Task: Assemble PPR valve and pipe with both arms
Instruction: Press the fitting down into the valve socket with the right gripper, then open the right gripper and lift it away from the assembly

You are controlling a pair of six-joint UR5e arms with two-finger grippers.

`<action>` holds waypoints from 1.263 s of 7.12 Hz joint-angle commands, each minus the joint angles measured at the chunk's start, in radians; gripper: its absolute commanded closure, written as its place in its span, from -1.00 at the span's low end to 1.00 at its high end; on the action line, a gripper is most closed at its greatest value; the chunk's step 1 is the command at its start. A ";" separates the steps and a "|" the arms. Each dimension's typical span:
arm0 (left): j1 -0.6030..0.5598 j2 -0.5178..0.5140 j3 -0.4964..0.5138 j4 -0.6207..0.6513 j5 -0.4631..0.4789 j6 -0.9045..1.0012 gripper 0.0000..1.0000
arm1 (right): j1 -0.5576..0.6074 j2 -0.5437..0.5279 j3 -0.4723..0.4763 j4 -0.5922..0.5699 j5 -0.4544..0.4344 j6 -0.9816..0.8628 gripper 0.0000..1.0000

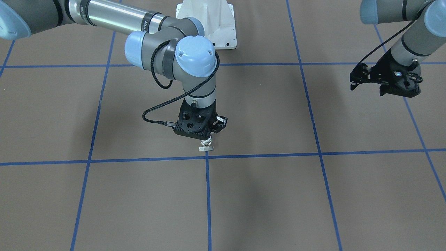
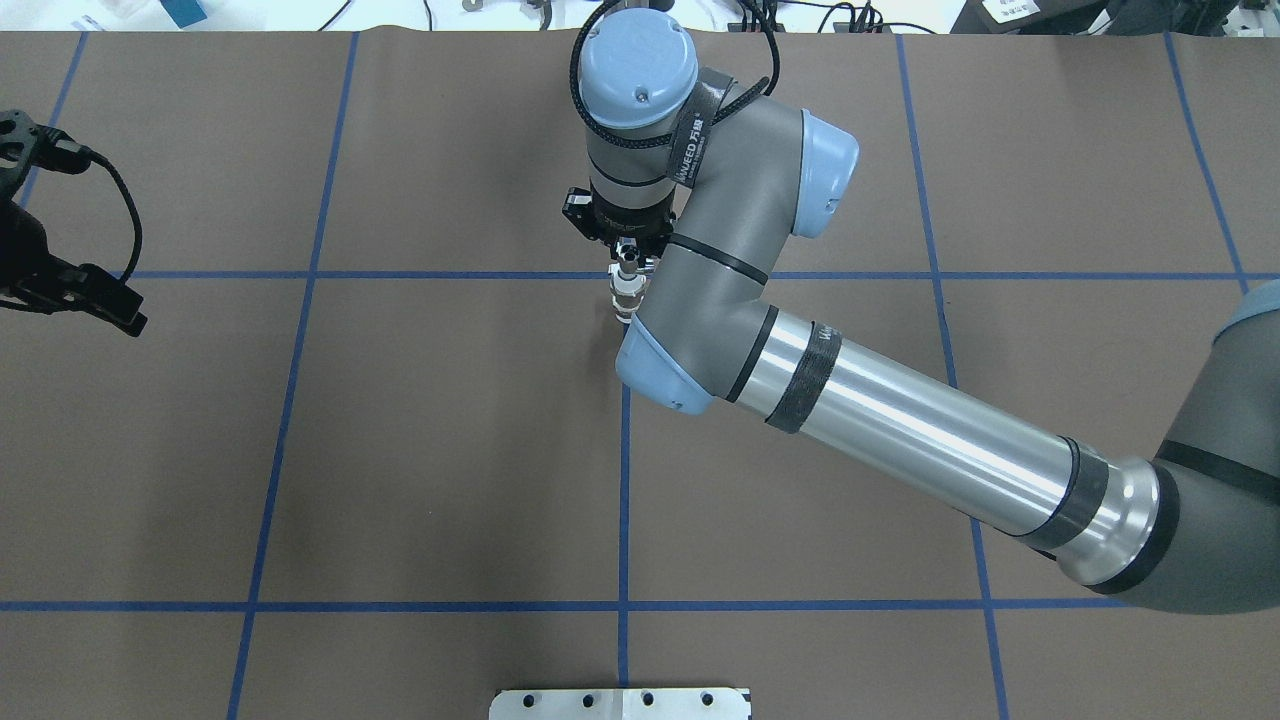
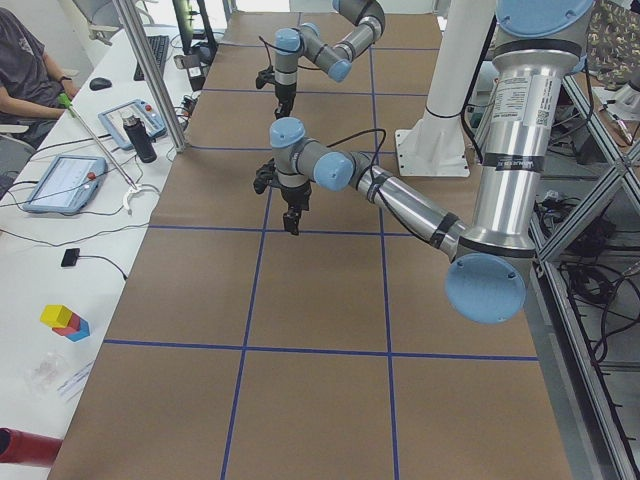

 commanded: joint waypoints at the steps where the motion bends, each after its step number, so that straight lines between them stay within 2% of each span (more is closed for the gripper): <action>1: 0.000 0.000 0.000 0.000 0.001 0.000 -1.00 | -0.002 -0.001 -0.003 0.003 -0.020 0.001 -0.96; 5: 0.000 0.000 0.000 0.002 0.000 0.000 -1.00 | 0.000 0.002 0.011 0.001 -0.020 -0.001 -0.98; 6: 0.000 0.000 -0.005 0.000 0.000 0.000 -1.00 | 0.026 -0.037 0.075 -0.005 0.000 -0.007 -0.99; 8: -0.002 0.002 -0.008 0.000 0.000 0.005 -1.00 | 0.139 -0.274 0.333 0.000 0.180 -0.078 -0.99; 9: -0.011 0.003 -0.011 0.000 0.000 0.009 -1.00 | 0.174 -0.404 0.441 0.000 0.202 -0.156 -0.99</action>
